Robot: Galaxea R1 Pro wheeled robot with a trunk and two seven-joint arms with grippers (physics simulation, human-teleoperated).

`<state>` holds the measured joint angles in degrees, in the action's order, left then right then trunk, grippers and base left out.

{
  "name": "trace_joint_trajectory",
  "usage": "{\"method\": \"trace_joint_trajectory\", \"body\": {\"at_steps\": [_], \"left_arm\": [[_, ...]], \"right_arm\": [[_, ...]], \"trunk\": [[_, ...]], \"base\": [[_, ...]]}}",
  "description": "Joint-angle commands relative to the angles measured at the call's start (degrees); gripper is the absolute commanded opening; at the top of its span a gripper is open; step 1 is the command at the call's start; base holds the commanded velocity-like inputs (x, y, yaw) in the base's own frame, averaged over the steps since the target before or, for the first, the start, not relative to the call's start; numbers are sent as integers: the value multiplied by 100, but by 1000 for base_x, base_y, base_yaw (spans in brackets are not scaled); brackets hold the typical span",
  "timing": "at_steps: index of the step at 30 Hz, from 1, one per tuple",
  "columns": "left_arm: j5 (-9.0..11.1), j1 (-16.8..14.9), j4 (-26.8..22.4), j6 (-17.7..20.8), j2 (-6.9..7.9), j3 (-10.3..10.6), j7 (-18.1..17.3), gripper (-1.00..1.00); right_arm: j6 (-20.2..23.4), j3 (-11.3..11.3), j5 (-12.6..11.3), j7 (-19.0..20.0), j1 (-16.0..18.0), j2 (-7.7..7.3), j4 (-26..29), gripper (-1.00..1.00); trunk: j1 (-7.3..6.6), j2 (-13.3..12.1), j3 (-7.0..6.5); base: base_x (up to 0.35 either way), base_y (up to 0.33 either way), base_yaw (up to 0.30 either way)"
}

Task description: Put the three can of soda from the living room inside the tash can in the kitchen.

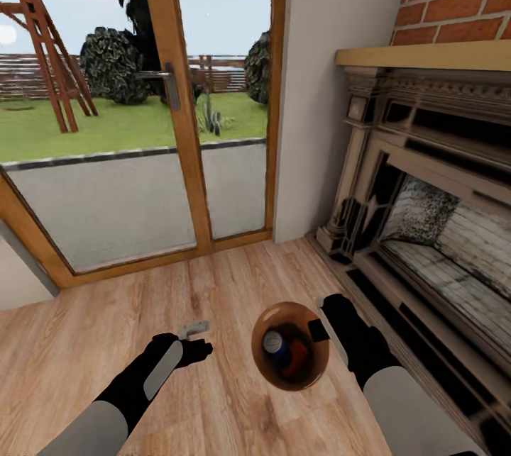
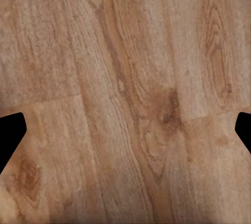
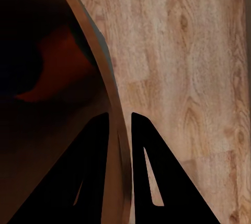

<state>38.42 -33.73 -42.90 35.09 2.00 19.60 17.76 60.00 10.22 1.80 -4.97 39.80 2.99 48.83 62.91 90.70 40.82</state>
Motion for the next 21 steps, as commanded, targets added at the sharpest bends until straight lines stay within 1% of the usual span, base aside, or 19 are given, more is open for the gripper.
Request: {"method": "trace_joint_trajectory", "body": {"at_steps": [1, 16, 21], "left_arm": [[-1, 3, -3, -1, 1, 0, 0, 100], [-3, 7, -1, -79, -6, 9, 0, 100], [-5, 7, 1, -81, -7, 9, 0, 100]], "right_arm": [[0, -2, 5, 16, 2, 7, 1, -100], [0, 10, 33, 14, 2, 18, -1, -100], [0, 14, 37, 14, 2, 56, -3, -100]], "trunk": [[0, 0, -1], [0, 0, -1], [0, 0, -1]], "base": [[0, 15, 54], [0, 3, 10], [0, 0, 53]]}}
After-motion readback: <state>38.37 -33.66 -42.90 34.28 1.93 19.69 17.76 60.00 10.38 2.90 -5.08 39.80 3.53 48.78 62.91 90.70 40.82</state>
